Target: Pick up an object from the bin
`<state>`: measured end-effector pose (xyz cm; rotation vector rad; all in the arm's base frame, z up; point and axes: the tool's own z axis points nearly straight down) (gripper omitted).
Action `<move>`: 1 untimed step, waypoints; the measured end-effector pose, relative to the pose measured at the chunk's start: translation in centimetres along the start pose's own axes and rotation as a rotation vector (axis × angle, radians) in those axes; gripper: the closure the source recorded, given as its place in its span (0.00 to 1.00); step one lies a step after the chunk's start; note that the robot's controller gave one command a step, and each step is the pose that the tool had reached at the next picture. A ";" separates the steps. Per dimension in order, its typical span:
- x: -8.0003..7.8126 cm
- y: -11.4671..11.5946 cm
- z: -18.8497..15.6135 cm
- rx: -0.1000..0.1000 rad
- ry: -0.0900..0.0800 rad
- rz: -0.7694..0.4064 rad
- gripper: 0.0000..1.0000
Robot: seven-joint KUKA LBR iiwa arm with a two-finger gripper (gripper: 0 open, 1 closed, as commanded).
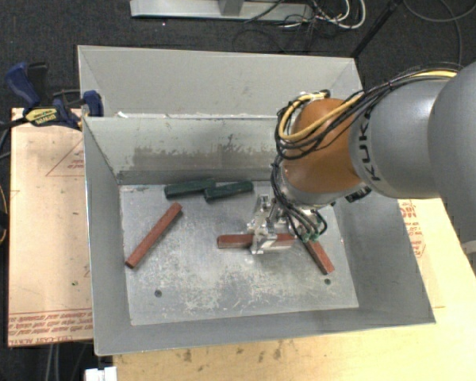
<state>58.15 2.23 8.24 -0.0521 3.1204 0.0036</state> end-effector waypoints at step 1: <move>-3.8 0.7 -13.7 0.001 0.017 0.017 1.00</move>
Offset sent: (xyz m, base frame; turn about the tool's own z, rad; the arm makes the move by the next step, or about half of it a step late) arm 0.0000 0.0000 0.0000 0.0000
